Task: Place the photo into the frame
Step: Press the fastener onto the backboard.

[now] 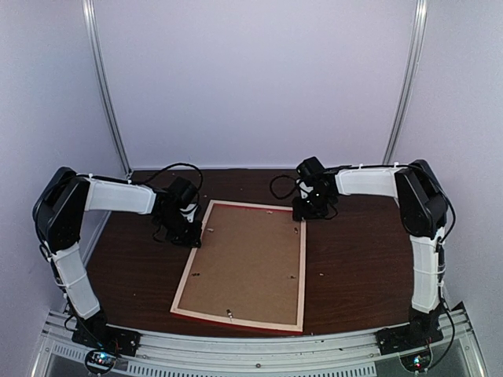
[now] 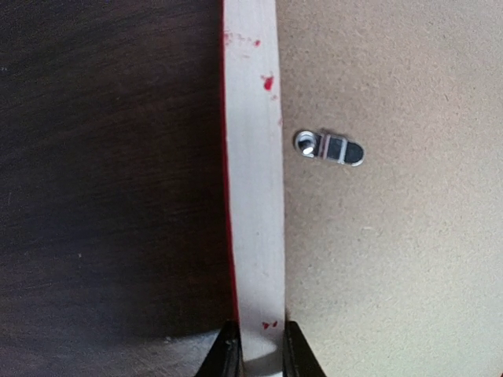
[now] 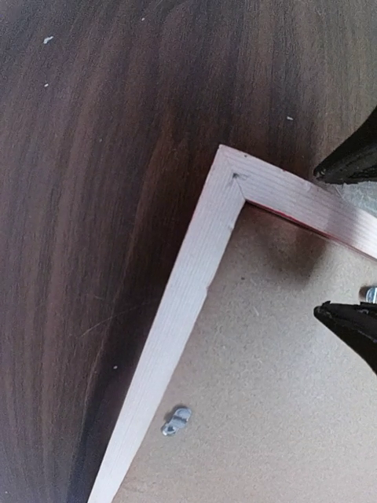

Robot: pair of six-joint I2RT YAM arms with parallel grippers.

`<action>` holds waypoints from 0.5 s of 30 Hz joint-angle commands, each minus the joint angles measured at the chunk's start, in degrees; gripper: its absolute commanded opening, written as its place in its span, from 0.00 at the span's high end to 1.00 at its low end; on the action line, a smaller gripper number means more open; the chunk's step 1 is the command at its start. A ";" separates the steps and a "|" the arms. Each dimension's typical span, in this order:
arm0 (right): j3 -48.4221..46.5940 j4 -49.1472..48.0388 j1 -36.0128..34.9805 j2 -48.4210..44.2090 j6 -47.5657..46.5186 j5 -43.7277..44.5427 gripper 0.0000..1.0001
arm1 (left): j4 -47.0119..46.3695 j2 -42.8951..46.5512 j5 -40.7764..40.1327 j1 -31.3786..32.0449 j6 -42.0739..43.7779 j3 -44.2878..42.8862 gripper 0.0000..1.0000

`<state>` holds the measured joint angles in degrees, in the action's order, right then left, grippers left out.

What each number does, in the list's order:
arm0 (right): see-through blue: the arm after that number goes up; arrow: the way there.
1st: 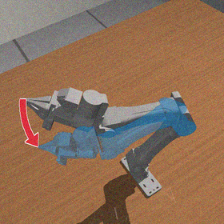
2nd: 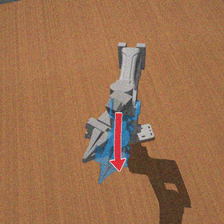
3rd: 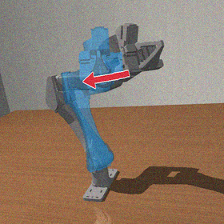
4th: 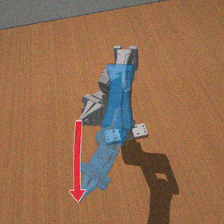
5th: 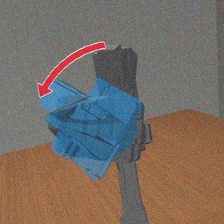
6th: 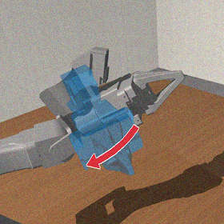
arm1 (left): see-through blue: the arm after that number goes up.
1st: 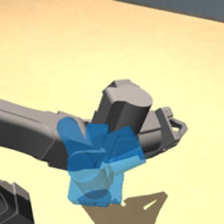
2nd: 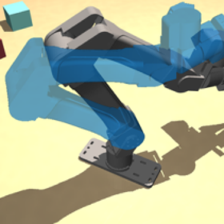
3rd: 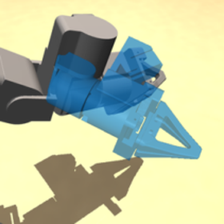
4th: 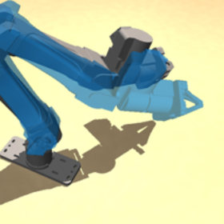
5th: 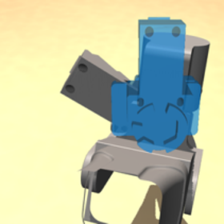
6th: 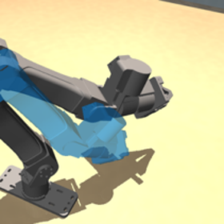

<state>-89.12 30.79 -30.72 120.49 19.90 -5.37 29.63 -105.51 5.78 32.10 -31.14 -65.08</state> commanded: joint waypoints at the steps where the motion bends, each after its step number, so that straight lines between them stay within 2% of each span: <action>1: 1.17 0.80 0.20 -1.54 0.31 1.14 0.48 | 1.13 0.41 0.86 1.38 -1.42 1.88 0.84; 7: 6.24 0.68 0.22 -5.50 0.40 -2.37 0.45 | 1.20 1.00 0.23 1.74 -1.91 1.89 0.83; 15: 7.74 0.70 -0.44 -5.29 0.31 -4.55 0.40 | 1.14 1.17 0.22 1.83 -1.78 1.80 0.83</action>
<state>-82.06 31.42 -30.76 116.68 19.90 -8.23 29.15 -104.99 4.25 32.88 -32.71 -64.49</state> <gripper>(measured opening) 0.599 0.175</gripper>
